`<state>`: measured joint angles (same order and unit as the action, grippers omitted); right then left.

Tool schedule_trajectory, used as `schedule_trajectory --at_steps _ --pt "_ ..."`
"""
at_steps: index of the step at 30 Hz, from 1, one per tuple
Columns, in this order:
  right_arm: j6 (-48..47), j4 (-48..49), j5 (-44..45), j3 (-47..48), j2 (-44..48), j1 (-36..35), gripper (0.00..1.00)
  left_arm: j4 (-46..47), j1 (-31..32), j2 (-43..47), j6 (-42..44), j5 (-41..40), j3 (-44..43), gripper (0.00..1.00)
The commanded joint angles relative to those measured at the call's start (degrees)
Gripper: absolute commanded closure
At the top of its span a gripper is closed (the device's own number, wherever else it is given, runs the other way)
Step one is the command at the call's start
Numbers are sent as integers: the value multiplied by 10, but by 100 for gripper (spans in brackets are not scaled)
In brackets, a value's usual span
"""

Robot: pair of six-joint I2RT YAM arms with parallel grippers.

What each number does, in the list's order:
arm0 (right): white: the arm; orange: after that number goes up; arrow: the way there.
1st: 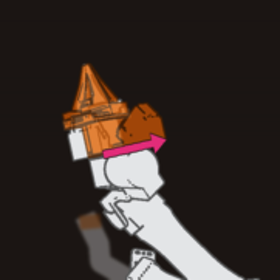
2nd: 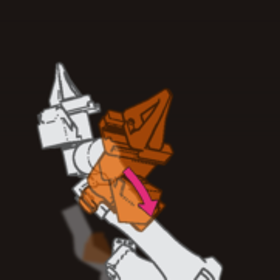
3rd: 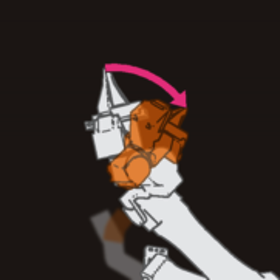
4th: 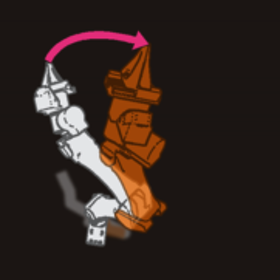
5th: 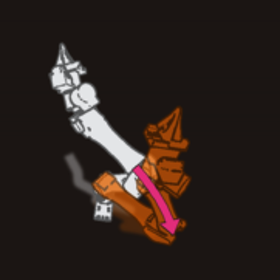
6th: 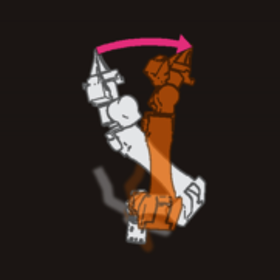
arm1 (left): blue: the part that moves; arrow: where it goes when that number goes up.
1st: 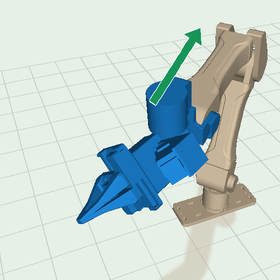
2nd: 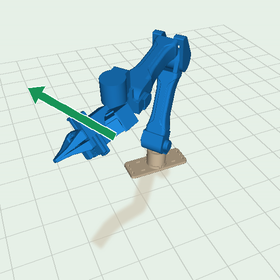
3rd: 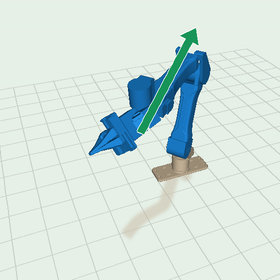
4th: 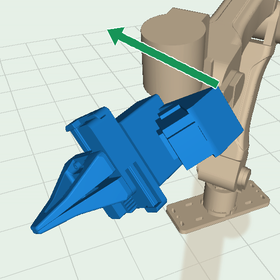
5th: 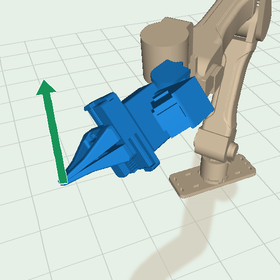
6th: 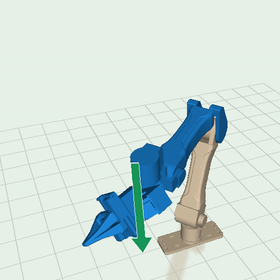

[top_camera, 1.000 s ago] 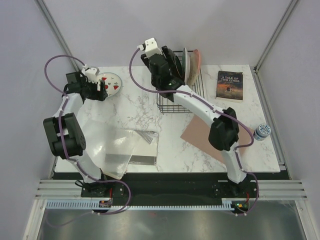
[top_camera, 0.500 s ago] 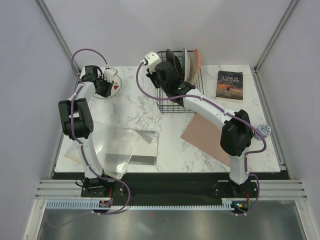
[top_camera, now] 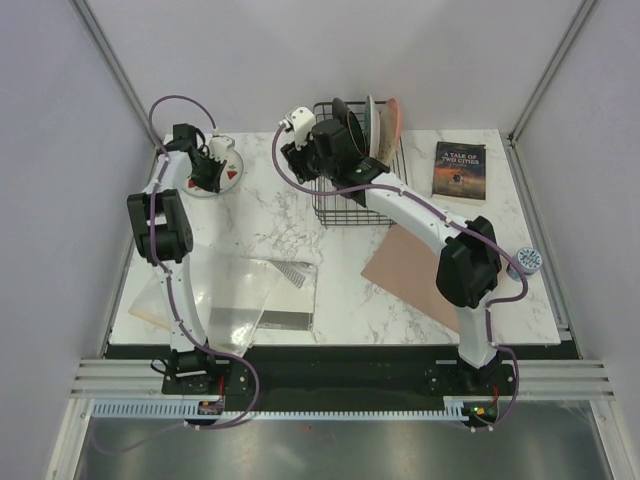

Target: Load the plates into the dish rack

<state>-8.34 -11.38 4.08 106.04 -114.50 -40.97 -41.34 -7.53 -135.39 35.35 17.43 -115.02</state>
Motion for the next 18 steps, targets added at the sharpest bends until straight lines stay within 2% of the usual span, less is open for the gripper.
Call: schedule_trajectory --at_steps 1,4,12,18 --pt "36 -53 -150 95 -41 2 37 -79 0 13 11 -6 22 98" --pt "69 -60 -230 139 -82 2 25 -95 -1 40 23 5 65 98" --pt "207 -15 -268 189 -161 2 25 -95 0 162 37 43 241 98" --pt "232 0 -275 189 -187 -10 25 -74 11 246 22 79 358 98"
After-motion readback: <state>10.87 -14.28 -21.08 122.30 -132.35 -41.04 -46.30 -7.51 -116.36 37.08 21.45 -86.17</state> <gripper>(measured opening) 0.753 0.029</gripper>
